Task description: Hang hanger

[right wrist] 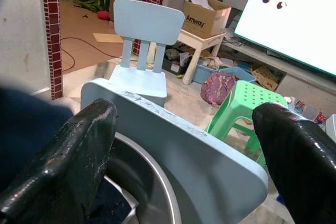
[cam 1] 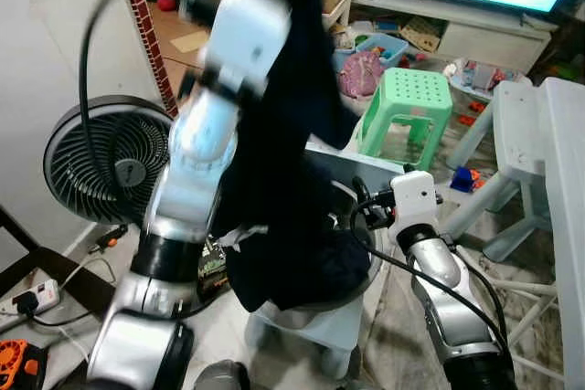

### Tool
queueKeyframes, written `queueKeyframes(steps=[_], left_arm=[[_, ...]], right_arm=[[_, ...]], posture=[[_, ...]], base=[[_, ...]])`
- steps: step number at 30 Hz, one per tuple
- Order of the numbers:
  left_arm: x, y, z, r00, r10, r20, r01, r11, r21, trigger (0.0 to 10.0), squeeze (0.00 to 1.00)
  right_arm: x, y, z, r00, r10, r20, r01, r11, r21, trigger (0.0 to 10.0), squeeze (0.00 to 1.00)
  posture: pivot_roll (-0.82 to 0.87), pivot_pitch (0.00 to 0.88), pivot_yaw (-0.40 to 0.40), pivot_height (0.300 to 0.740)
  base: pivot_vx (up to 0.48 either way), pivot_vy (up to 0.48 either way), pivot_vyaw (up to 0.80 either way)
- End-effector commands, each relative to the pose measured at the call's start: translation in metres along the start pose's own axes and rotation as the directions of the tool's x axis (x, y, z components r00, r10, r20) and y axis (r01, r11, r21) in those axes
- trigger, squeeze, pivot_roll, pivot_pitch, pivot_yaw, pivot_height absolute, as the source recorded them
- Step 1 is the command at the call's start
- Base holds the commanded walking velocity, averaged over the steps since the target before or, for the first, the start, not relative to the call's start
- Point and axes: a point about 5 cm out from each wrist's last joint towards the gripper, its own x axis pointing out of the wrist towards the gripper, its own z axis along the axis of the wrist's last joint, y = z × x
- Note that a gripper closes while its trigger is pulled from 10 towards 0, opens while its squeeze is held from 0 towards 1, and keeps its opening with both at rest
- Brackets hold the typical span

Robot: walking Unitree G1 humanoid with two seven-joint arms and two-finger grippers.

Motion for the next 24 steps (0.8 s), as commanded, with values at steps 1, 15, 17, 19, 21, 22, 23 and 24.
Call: queueKeyframes(steps=[1,15,17,19,21,22,23,24], left_arm=[[-0.005,-0.002,-0.008,0.998,-0.020,-0.060,0.019,1.000,-0.014,0.0,0.00],[-0.099,-0.072,-0.094,0.662,-0.507,-0.552,0.210,0.832,-0.513,0.0,0.00],[-0.101,-0.080,-0.091,0.635,-0.567,-0.524,0.243,0.791,-0.562,0.0,0.00],[-0.105,-0.091,-0.086,0.582,-0.651,-0.488,0.305,0.731,-0.610,0.0,0.00],[-0.111,-0.103,-0.082,0.518,-0.727,-0.451,0.362,0.664,-0.654,0.0,0.00],[-0.112,-0.109,-0.083,0.506,-0.734,-0.452,0.364,0.657,-0.660,0.0,0.00],[-0.112,-0.110,-0.084,0.505,-0.734,-0.454,0.364,0.659,-0.659,0.0,0.00],[-0.112,-0.111,-0.084,0.506,-0.732,-0.456,0.363,0.661,-0.657,0.0,0.00]], right_arm=[[0.000,-0.001,-0.003,1.000,-0.009,-0.007,0.009,1.000,0.000,10.0,0.00],[0.004,-0.001,-0.003,1.000,-0.011,-0.007,0.010,1.000,-0.017,10.0,0.00],[0.003,-0.001,-0.003,1.000,-0.011,-0.007,0.010,1.000,-0.018,10.0,0.00],[0.003,0.000,-0.002,1.000,-0.011,-0.006,0.010,1.000,-0.019,10.0,0.00],[0.003,0.000,-0.002,1.000,-0.010,-0.006,0.010,1.000,-0.024,10.0,0.00],[0.003,0.000,-0.002,1.000,-0.011,-0.006,0.011,0.999,-0.031,10.0,0.00],[0.003,-0.001,-0.002,1.000,-0.011,-0.005,0.011,0.999,-0.033,10.0,0.00],[0.003,-0.001,-0.002,1.000,-0.012,-0.005,0.011,0.999,-0.034,10.0,0.00]], posture=[[0.00,0.000,-0.012,0.740],[0.00,0.000,-0.015,0.740],[0.00,0.000,-0.015,0.740],[0.00,0.000,-0.015,0.740],[0.00,0.000,-0.015,0.740],[0.00,0.000,-0.015,0.740],[0.00,0.000,-0.015,0.740],[0.00,0.000,-0.015,0.740]], base=[[0.000,0.000,0.00],[0.000,0.000,0.00],[0.000,0.000,0.00],[0.000,0.000,0.00],[0.000,0.000,0.00],[0.000,0.000,0.00],[0.000,0.000,0.00],[0.000,0.000,0.00]])
